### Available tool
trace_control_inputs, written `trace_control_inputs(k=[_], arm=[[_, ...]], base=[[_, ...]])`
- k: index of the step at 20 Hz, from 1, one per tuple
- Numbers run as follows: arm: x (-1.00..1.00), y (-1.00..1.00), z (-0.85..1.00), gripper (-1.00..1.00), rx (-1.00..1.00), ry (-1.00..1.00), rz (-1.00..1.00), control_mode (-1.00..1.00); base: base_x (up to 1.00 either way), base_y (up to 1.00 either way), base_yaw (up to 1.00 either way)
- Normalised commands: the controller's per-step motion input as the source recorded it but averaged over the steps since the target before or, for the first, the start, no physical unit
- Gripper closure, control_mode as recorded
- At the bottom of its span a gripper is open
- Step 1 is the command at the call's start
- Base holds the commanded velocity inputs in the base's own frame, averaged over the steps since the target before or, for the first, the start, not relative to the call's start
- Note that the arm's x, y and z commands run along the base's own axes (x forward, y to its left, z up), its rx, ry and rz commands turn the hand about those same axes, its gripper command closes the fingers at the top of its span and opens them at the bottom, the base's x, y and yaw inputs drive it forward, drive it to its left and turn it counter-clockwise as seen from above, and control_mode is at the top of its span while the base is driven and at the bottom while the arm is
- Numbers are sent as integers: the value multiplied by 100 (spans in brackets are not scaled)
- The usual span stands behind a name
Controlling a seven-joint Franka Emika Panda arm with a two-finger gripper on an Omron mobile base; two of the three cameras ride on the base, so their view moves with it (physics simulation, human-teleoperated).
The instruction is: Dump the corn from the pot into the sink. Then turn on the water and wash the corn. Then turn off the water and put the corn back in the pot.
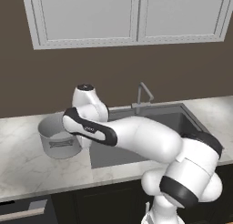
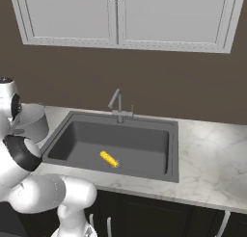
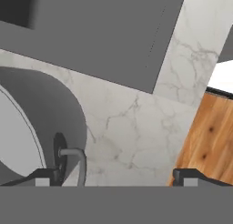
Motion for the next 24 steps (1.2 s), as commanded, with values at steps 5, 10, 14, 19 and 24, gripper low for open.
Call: trace_control_inputs(k=[5, 10, 14, 19, 24], arm=[[-12, -67, 18, -100, 0, 0, 0, -100], [-3, -56, 19, -100, 0, 0, 0, -100], [6, -39, 10, -100, 0, 0, 5, -100], [9, -39, 6, -100, -3, 3, 20, -100], [0, -34, 13, -100, -13, 4, 14, -100]], base=[[0, 0, 0], [0, 0, 0], [0, 0, 0], [0, 0, 0], [0, 0, 0]])
